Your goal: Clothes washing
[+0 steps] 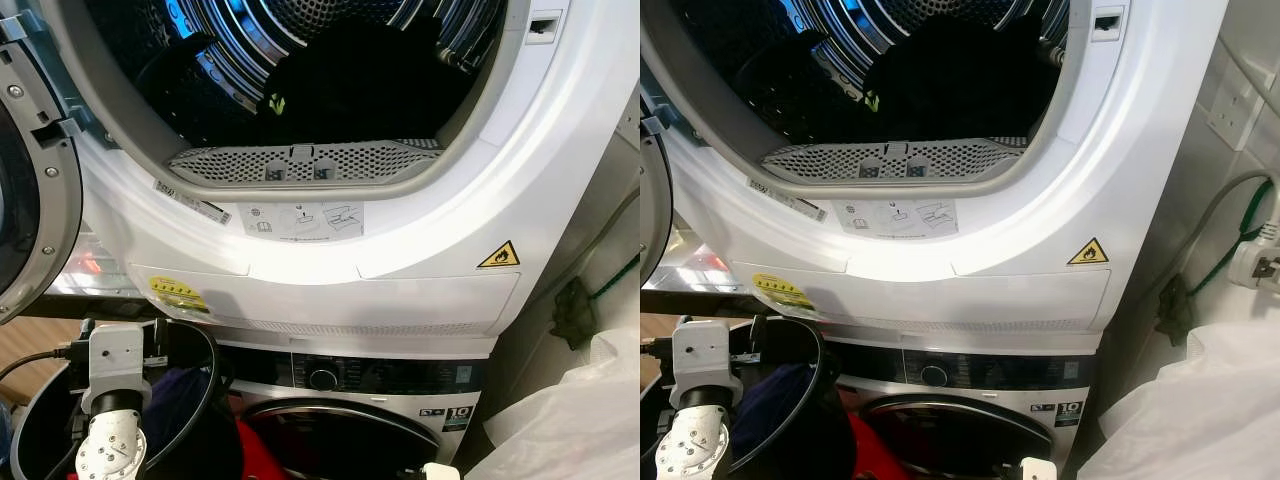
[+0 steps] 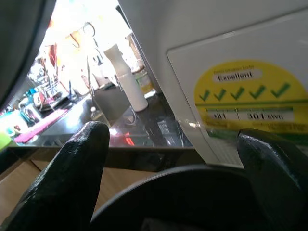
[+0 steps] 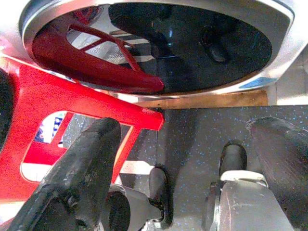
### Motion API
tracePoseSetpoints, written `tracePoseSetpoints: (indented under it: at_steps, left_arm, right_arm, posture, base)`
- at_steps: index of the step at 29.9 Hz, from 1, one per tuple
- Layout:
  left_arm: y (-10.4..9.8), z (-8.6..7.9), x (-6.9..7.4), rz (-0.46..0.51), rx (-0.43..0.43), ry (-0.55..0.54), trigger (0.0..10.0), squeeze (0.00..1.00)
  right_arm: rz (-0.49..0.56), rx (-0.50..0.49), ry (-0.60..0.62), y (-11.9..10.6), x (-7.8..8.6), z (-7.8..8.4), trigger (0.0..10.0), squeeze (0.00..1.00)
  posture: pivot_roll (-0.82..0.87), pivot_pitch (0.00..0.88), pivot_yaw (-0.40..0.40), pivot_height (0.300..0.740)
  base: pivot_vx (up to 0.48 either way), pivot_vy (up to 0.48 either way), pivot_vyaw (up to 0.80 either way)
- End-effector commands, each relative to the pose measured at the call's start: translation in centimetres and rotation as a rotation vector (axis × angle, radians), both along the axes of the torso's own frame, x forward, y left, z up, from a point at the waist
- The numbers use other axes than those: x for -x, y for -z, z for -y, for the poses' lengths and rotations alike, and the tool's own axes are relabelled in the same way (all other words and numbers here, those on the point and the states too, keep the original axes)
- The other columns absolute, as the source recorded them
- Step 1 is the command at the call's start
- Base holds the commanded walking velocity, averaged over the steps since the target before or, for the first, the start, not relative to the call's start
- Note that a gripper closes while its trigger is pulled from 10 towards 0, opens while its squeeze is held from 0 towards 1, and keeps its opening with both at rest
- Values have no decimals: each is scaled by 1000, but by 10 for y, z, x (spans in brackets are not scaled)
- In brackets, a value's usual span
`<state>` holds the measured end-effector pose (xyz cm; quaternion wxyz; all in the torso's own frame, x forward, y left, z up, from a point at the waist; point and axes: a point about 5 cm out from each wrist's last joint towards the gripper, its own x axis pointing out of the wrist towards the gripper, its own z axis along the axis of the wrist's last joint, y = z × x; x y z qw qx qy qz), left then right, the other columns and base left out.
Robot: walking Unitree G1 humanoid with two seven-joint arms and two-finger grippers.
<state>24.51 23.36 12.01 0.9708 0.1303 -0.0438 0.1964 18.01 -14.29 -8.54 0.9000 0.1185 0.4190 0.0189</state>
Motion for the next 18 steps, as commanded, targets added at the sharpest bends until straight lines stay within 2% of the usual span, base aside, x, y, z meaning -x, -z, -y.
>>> tracePoseSetpoints:
  at_steps: [1,6,11,15,18]
  left_arm:
    - [-1,-5,-1,1,5,-13,10000,0]
    - [-16,-9,-7,66,-25,-36,10000,0]
    - [-28,-15,-6,107,-32,-68,10000,0]
    - [-28,-21,-3,96,15,-111,10000,0]
    - [-16,-28,-3,42,125,-162,10000,0]
  right_arm:
    - [11,-22,17,-2,-4,-7,10000,0]
    - [-22,-29,-38,2,4,-15,10000,0]
    - [-28,-32,-63,3,6,-17,10000,0]
    - [-29,-27,-72,3,5,-17,10000,0]
    - [-24,-28,-76,1,2,-18,10000,0]
  posture:
    - [-9,0,143,740]
    - [60,0,120,740]
    - [114,0,97,740]
    - [125,0,102,740]
    - [121,0,110,740]
  base:
    - [0,0,0]
    - [0,0,0]
    - [0,0,0]
    - [0,0,0]
    - [0,0,0]
